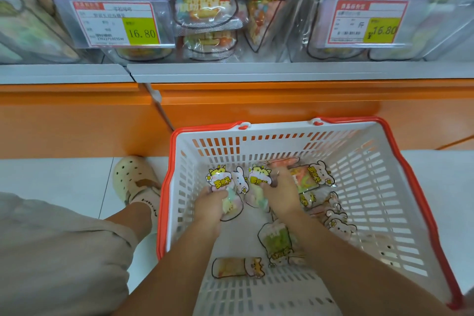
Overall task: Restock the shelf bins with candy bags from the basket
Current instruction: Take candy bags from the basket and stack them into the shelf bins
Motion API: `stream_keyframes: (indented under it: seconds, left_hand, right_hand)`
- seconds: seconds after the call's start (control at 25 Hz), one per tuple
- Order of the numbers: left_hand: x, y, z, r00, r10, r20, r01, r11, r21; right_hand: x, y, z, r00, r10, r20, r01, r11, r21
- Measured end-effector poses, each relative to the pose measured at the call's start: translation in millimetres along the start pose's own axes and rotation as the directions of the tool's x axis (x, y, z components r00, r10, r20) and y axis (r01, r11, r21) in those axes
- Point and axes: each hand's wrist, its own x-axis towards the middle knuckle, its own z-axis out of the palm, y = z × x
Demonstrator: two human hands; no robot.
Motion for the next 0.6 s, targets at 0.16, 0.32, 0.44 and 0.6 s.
stream_keyframes:
  seconds: [0.16,0.32,0.44,0.6]
  left_hand:
    - [-6,3,-1,0.997,0.037,0.074,-0.033,0.998,-0.049]
    - [-10,6,-2,0.997,0.056,0.055,-0.053,0.997,-0.054]
    - [-14,10,-1,0.974,0.036,0.222,-0.016,0.996,-0.091]
    - [-20,6,5,0.912,0.047,0.406,-0.040,0.999,-0.028]
  right_hand:
    - [-16,-15,-34,0.999,-0.002,-0.049,0.019,0.938,0.345]
    - [-16,-15,-60,0.998,0.000,-0.056,0.024,0.903,0.428]
    - [-14,-17,-65,0.997,-0.013,0.080,-0.019,0.924,0.381]
    - [-21,-28,-40,0.945,-0.050,0.323,-0.063,0.941,0.332]
